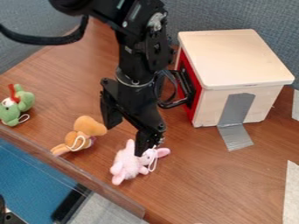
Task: Move the brown toy to the left side of the table
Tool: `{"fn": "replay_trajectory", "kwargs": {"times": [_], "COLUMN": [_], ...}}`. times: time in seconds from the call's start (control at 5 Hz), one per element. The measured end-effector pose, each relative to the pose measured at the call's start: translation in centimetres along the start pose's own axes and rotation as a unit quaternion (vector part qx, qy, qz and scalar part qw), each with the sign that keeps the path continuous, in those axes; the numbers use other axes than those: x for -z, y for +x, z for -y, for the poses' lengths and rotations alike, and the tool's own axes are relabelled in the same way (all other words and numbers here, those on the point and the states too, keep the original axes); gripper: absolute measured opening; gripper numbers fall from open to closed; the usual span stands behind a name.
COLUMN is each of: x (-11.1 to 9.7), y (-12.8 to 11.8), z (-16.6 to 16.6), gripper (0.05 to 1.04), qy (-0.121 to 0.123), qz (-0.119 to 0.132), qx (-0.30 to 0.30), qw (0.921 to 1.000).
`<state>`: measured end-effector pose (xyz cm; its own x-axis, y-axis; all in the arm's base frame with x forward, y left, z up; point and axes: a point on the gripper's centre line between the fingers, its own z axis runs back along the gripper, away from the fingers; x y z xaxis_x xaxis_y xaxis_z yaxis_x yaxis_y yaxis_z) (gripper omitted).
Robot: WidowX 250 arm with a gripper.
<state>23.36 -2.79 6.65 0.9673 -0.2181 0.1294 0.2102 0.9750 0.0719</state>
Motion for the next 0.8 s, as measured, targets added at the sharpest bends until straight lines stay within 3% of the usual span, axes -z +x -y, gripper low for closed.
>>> {"fn": "replay_trajectory", "kwargs": {"times": [0.2,0.6,0.8], "x": [0.5,1.3,1.6], "y": [-0.4,-1.3,-1.5], "z": [-0.1,-5.4,-7.7], "gripper": [1.006,1.004,1.001], "qy": [0.0,0.023,0.038], "qz": [-0.012,-0.023,-0.011], "qx": [0.001,-0.048,-0.063], "qw": [0.9999,0.9983,0.9973]}}
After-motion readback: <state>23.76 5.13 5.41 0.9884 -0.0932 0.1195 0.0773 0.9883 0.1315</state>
